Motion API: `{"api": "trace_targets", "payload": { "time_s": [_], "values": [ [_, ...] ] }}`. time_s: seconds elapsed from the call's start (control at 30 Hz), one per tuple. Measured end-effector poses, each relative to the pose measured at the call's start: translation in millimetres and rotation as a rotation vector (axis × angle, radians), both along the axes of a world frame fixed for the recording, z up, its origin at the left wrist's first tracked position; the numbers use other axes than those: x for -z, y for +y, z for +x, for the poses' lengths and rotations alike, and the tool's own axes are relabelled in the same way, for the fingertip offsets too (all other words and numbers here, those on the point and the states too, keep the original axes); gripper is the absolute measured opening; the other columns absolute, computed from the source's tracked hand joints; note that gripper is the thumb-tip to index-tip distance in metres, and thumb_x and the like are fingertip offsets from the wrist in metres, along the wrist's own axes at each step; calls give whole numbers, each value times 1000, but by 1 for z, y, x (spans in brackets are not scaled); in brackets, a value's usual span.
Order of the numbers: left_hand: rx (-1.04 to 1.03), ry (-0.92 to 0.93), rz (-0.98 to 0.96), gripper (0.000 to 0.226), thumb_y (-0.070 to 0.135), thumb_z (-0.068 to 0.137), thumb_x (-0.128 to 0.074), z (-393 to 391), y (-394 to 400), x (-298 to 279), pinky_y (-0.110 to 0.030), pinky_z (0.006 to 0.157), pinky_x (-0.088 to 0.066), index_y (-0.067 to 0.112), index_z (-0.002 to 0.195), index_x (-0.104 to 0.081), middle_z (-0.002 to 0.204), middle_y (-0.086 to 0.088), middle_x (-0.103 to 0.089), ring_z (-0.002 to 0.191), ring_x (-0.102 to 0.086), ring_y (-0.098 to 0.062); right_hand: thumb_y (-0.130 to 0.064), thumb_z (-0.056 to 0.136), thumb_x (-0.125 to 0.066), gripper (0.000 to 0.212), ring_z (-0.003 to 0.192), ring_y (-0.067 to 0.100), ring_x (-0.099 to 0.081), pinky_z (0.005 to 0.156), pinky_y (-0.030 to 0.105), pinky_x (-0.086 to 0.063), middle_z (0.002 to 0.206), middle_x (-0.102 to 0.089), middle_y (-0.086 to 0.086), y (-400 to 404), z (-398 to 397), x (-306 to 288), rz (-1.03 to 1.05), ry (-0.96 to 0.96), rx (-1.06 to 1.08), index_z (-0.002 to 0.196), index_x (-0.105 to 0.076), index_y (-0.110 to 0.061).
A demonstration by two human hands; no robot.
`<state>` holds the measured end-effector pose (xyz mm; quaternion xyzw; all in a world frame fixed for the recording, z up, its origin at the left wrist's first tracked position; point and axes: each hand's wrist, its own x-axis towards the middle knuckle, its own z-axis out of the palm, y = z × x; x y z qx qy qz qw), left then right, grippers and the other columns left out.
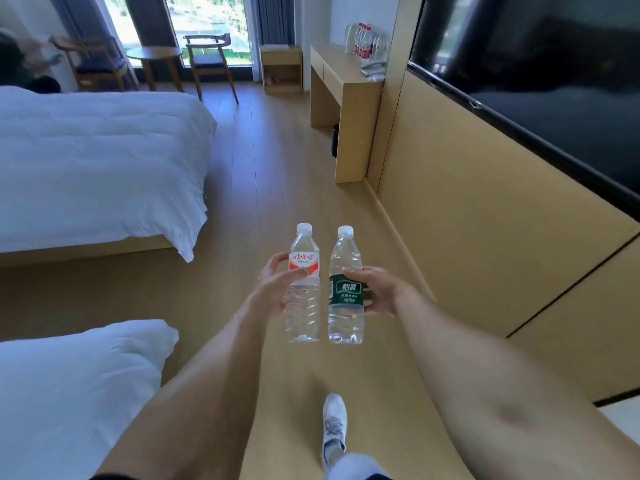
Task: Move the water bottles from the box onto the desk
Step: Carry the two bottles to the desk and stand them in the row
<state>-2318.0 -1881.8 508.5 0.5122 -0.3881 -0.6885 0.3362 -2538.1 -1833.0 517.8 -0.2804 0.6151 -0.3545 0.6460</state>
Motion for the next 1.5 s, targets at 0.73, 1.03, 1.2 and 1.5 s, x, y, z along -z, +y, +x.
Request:
{"api": "trace_targets", "payload": {
  "time_s": [0.73, 1.03, 1.2, 1.5],
  "values": [
    [-44, 93, 21, 59, 5, 83, -78, -99, -410, 3, -39, 62, -58, 25, 132, -54, 113, -15, -74, 87, -75, -31, -30, 87, -76, 47, 109, 33, -65, 98, 55, -51, 117, -68, 16, -430, -95, -1, 1, 46, -22, 125, -58, -10],
    [-2, 66, 27, 63, 5, 79, -81, -92, -635, 5, -49, 76, -61, 24, 134, -56, 110, -16, -74, 92, -75, -36, -31, 85, -77, 38, 105, 32, -67, 99, 58, -50, 115, -69, 16, -638, -87, -4, 30, 55, 19, 115, -61, -15],
    [29, 58, 8, 58, 7, 80, -81, -91, -746, -7, -42, 66, -60, 27, 129, -57, 110, -15, -74, 88, -76, -32, -31, 85, -76, 50, 111, 34, -65, 100, 58, -50, 120, -67, 17, -745, -84, -19, 9, 41, 48, 126, -56, -12],
    [15, 12, -7, 56, 13, 78, -84, -110, -912, 1, -51, 76, -61, 30, 126, -59, 110, -13, -74, 90, -76, -33, -29, 86, -76, 54, 112, 35, -64, 99, 60, -49, 123, -66, 18, -911, -103, -10, -6, 5, 77, 131, -55, -9]
  ]
}}
